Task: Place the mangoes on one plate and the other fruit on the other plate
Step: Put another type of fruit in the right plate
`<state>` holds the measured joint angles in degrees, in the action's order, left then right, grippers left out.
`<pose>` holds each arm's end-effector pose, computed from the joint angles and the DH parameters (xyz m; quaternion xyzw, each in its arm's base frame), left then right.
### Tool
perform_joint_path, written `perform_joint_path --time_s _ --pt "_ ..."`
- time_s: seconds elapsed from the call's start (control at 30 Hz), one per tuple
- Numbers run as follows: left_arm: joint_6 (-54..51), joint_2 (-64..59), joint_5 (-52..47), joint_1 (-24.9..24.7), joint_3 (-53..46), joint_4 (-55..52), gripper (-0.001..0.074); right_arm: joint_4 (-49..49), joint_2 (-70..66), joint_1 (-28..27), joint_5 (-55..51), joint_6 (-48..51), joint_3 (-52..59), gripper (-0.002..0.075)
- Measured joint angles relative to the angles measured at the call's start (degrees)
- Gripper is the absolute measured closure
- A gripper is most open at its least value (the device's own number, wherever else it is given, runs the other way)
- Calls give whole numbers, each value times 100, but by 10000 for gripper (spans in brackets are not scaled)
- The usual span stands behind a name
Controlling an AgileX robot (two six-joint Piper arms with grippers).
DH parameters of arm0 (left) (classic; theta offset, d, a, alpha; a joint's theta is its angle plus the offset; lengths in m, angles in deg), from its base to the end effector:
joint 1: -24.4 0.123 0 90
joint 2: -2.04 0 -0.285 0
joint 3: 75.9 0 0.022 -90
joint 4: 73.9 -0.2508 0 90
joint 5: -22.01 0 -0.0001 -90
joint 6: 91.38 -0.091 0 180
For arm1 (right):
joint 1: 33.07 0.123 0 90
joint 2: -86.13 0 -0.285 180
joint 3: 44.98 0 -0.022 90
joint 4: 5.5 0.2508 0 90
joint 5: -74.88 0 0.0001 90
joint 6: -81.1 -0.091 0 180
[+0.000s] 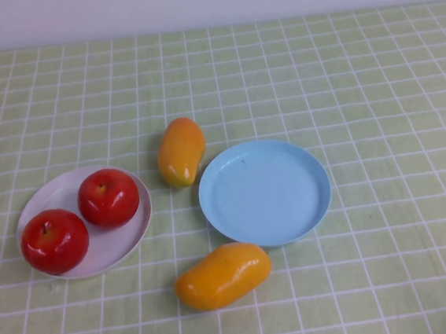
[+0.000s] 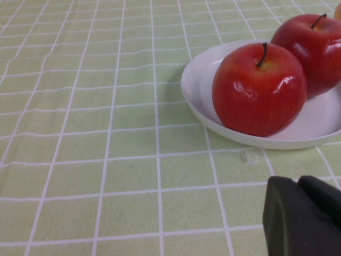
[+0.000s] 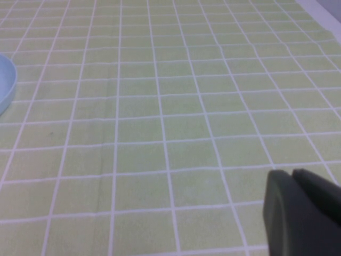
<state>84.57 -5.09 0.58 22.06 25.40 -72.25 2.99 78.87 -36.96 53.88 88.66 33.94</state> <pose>0.0525 -0.0031 0.1715 0.0372 0.8043 -0.0033 0.5931 0.0532 0.0012 0.1711 0.0141 0.8034 0.0030 0.5952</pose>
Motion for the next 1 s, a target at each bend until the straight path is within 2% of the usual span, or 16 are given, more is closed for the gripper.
perform_joint_path --time_s 0.67,1.0 --pt "0 0 -3 0 0 0 731 129 0 0 97 0 0 742" --pt "0 0 -3 0 0 0 731 3436 0 0 1316 0 10 742"
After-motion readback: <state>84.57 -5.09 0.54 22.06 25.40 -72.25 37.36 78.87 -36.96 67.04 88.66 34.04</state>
